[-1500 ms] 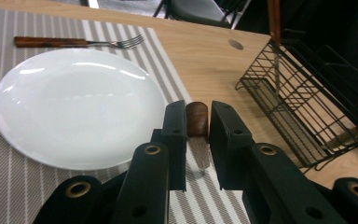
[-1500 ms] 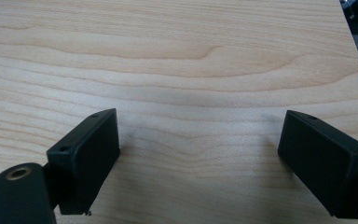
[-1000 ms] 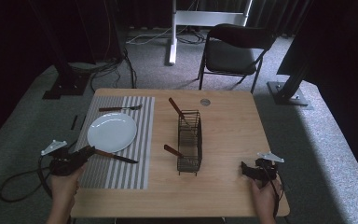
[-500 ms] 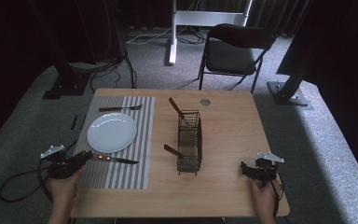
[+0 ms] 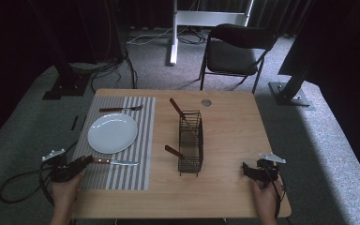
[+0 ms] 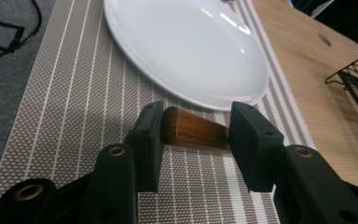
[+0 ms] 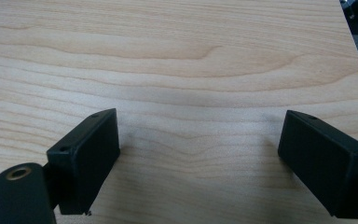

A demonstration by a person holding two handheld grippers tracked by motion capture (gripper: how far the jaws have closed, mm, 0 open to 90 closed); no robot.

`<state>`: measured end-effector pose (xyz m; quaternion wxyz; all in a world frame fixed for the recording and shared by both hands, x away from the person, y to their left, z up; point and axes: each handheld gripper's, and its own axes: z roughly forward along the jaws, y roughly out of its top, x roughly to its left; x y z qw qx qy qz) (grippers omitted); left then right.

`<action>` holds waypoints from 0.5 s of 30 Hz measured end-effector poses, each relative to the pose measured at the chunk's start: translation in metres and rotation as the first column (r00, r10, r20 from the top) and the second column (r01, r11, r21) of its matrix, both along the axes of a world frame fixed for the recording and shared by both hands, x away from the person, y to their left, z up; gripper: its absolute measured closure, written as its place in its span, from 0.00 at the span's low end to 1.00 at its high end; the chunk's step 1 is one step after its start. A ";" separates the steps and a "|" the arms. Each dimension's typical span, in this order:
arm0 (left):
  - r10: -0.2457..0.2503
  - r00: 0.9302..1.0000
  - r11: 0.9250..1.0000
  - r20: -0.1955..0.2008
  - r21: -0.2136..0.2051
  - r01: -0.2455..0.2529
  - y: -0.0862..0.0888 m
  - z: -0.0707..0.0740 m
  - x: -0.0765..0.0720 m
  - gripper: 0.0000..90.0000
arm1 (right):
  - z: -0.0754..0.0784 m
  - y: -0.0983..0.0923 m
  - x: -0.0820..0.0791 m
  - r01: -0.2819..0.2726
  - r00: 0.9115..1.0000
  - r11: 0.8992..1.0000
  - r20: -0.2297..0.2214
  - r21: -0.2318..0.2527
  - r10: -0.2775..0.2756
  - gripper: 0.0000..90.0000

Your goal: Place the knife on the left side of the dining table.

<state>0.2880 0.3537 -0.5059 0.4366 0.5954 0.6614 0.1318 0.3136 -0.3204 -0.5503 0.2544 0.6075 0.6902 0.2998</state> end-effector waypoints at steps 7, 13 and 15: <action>0.011 0.999 1.000 -0.038 0.003 -0.011 0.001 -0.010 0.003 0.57 | 0.000 0.000 0.000 0.000 1.000 1.000 0.000 0.000 0.000 0.13; 0.035 0.998 0.999 -0.057 0.043 -0.032 -0.003 -0.016 0.006 0.53 | 0.000 0.000 0.000 0.000 1.000 1.000 0.000 0.000 0.000 0.13; 0.037 0.997 0.998 -0.069 0.043 -0.034 -0.002 -0.019 0.008 0.52 | 0.000 0.000 0.000 0.000 1.000 1.000 0.000 0.000 0.000 0.13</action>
